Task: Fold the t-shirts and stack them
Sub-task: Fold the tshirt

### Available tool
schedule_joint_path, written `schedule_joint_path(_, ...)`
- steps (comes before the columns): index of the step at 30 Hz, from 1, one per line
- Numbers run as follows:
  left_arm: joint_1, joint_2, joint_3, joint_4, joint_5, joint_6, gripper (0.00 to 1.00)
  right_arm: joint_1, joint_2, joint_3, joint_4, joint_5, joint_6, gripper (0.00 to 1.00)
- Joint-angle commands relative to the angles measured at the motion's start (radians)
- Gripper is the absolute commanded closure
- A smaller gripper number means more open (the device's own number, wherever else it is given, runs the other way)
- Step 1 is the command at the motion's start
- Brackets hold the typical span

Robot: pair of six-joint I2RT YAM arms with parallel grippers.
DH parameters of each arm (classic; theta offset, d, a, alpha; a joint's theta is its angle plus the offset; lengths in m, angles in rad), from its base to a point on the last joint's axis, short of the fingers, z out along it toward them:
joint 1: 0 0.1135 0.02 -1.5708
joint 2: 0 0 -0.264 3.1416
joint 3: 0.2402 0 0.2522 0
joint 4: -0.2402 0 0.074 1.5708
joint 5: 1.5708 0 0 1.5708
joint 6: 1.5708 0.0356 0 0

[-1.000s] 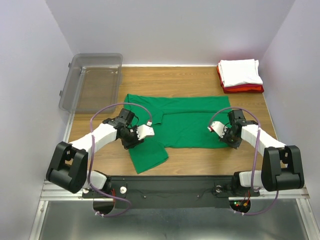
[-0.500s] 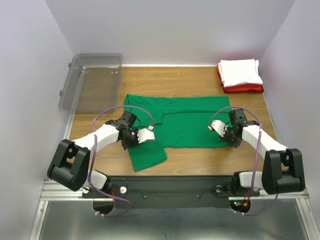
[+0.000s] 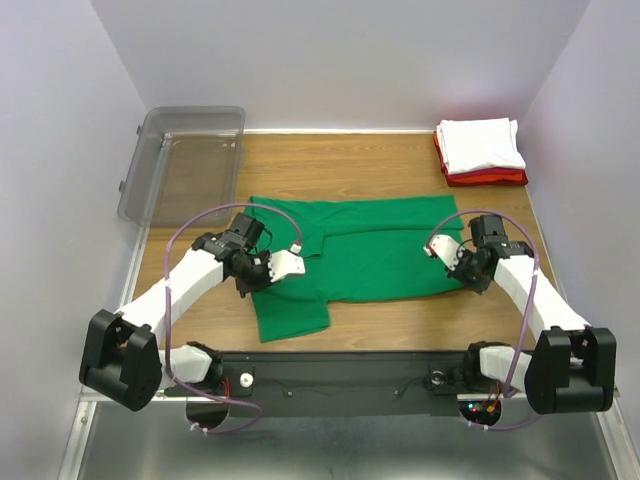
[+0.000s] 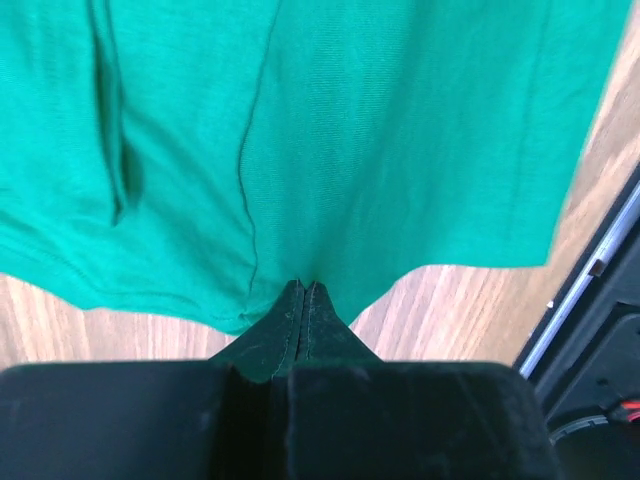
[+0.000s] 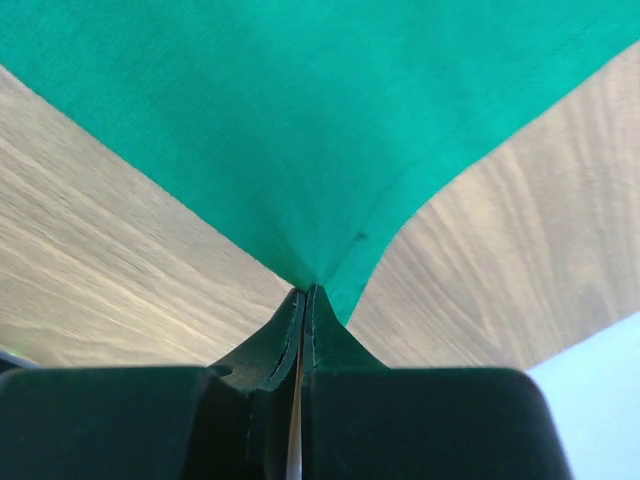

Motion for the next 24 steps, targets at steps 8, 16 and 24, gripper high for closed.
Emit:
schedule_joint_path(8, 0.141, 0.121, 0.277, -0.107, 0.111, 0.031, 1.0, -0.058, 0.166, 0.238, -0.024, -0.052, -0.055, 1.0)
schedule_joint_path(16, 0.215, 0.323, 0.49, -0.101, 0.146, 0.048, 1.0, -0.061, 0.388, 0.43, -0.022, -0.071, -0.065, 0.99)
schedule_joint_path(24, 0.238, 0.501, 0.65, -0.102, 0.143, 0.059, 1.0, -0.063, 0.585, 0.639, -0.022, -0.075, -0.073, 0.99)
